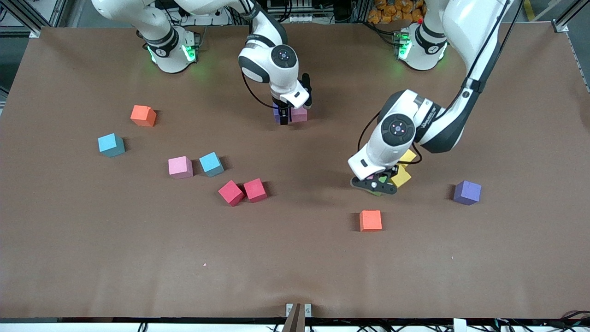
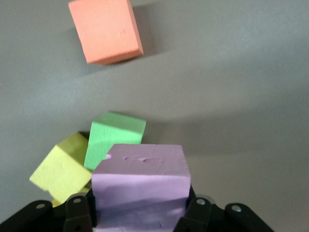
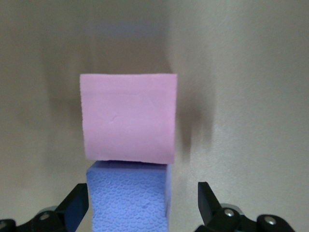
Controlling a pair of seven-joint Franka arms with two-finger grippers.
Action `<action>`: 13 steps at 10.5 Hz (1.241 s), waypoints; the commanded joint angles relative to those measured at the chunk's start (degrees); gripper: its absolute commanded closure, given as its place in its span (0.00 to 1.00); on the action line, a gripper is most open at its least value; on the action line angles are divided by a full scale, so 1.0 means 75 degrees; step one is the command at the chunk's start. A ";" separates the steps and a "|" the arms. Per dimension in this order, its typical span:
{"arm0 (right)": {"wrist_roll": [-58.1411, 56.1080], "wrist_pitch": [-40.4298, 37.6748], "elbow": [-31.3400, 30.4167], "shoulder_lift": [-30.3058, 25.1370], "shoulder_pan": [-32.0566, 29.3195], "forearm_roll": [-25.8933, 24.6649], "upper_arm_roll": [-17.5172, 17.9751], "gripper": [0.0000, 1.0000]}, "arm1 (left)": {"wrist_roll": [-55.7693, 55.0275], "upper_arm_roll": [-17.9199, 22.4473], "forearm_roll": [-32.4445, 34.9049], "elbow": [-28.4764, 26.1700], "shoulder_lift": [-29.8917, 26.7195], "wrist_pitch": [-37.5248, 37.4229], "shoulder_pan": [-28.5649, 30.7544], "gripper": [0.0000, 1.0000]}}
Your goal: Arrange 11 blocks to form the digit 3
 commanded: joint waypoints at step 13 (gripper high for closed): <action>0.0213 -0.0529 0.0738 -0.1142 -0.4088 -0.0192 -0.0261 0.00 | -0.0879 -0.2751 0.2109 -0.2505 -0.0242 0.1571 -0.0117 0.63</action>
